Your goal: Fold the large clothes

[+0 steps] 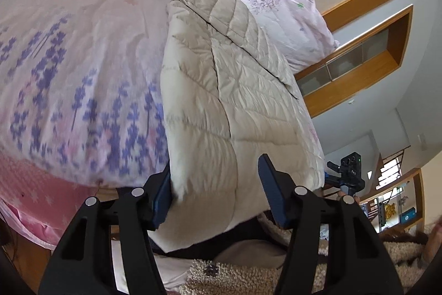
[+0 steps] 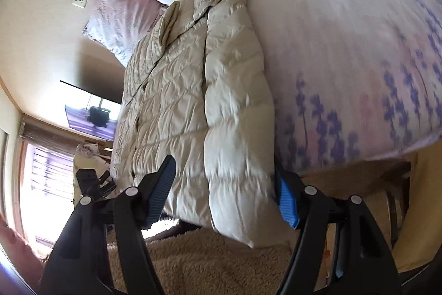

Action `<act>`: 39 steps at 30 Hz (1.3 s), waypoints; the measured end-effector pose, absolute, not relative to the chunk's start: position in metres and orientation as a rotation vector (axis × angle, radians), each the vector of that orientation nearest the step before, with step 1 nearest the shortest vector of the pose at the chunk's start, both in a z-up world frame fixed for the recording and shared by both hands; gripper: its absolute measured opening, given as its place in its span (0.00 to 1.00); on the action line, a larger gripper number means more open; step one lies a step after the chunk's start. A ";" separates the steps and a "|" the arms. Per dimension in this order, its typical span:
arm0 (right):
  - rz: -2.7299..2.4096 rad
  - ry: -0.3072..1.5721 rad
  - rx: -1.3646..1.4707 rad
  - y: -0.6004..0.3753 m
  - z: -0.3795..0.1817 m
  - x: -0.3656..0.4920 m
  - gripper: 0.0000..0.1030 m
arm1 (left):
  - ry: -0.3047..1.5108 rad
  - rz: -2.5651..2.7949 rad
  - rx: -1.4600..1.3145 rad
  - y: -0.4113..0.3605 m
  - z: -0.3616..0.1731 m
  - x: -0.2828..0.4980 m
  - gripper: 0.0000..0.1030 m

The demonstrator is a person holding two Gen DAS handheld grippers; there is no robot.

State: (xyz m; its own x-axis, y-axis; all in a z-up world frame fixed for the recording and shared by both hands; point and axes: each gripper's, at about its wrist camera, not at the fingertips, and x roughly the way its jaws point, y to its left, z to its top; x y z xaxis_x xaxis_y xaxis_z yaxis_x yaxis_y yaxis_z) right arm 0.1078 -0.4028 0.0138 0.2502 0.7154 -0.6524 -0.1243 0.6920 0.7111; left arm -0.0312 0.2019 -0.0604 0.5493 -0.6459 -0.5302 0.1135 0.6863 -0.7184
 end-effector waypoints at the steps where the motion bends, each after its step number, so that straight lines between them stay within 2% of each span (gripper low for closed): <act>1: 0.618 1.195 0.596 -0.404 0.014 0.105 0.66 | 0.883 -0.497 -0.684 0.202 -0.061 -0.033 0.57; 11: 0.655 1.262 0.599 -0.392 -0.007 0.098 0.65 | 0.951 -0.483 -0.691 0.199 -0.084 -0.039 0.57; 12: 0.662 1.265 0.592 -0.389 -0.007 0.097 0.58 | 0.954 -0.484 -0.690 0.199 -0.086 -0.039 0.53; 13: 0.668 1.266 0.586 -0.388 -0.007 0.096 0.45 | 0.956 -0.487 -0.691 0.198 -0.087 -0.040 0.50; 15: 0.686 1.264 0.578 -0.385 -0.006 0.094 0.30 | 0.957 -0.491 -0.698 0.199 -0.090 -0.042 0.30; 18: 0.710 1.236 0.556 -0.382 0.003 0.089 0.22 | 0.944 -0.514 -0.721 0.201 -0.089 -0.047 0.16; 19: 0.717 1.221 0.548 -0.381 0.008 0.088 0.20 | 0.933 -0.519 -0.714 0.201 -0.087 -0.049 0.15; 24: 0.721 1.123 0.501 -0.374 0.036 0.087 0.15 | 0.852 -0.511 -0.668 0.203 -0.061 -0.052 0.08; 32: 0.630 0.790 0.421 -0.368 0.099 0.091 0.14 | 0.707 -0.428 -0.623 0.215 -0.014 -0.035 0.07; 39: 0.516 0.600 0.307 -0.344 0.136 0.109 0.13 | 0.631 -0.341 -0.560 0.213 0.024 0.008 0.06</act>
